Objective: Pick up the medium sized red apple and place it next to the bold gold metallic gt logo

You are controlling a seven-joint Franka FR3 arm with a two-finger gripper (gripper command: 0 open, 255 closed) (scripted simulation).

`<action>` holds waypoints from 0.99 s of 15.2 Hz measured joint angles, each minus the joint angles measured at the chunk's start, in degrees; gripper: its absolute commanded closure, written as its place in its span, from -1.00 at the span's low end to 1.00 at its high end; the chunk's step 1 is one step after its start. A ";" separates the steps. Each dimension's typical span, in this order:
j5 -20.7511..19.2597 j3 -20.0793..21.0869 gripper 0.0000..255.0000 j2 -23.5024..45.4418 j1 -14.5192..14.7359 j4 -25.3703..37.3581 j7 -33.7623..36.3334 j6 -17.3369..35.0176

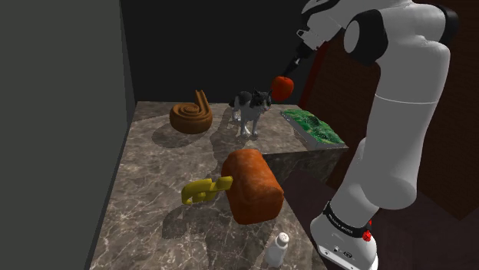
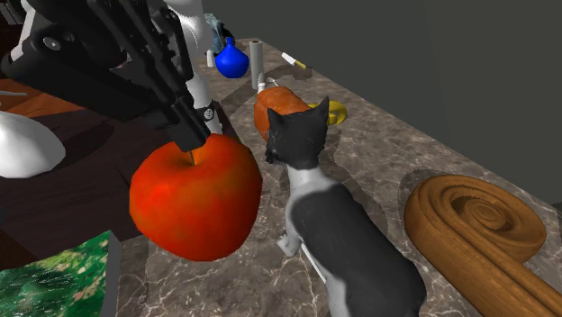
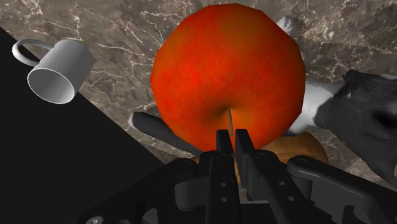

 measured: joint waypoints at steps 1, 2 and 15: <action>-0.24 -0.08 1.00 -0.17 0.13 0.38 0.36 -0.35; -1.61 -0.62 1.00 -1.74 2.02 -0.64 1.57 0.49; -32.09 14.89 1.00 -31.38 13.11 -21.02 33.09 17.42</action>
